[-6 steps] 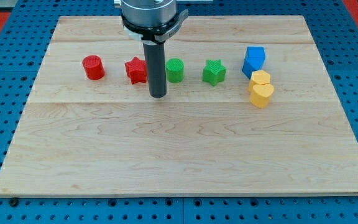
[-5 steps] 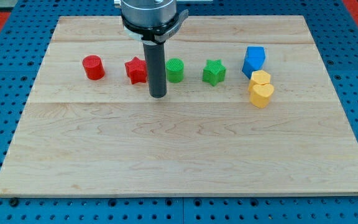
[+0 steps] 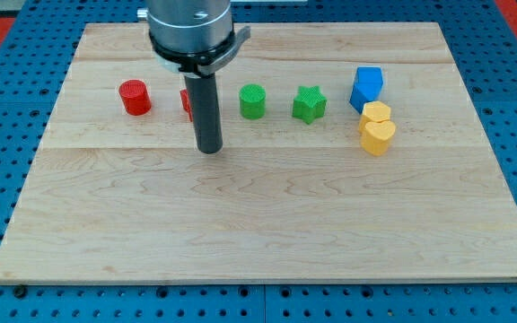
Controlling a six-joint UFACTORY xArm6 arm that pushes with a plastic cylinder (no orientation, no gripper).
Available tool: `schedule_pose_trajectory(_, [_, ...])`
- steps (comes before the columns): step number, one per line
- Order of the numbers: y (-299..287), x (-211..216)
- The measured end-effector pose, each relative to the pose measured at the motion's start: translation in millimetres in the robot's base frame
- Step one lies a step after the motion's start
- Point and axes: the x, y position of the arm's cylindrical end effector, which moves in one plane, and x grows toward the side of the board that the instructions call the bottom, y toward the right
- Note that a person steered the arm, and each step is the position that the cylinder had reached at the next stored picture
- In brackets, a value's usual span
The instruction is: Place the yellow hexagon on top of the red circle
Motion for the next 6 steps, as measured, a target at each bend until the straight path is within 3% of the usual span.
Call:
schedule_pose_trajectory(1, [-11.8, -7.1])
schedule_pose_trajectory(2, [44.6, -16.8])
schedule_pose_trajectory(4, [166.3, 21.3])
schedule_pose_trajectory(6, [264.1, -2.4])
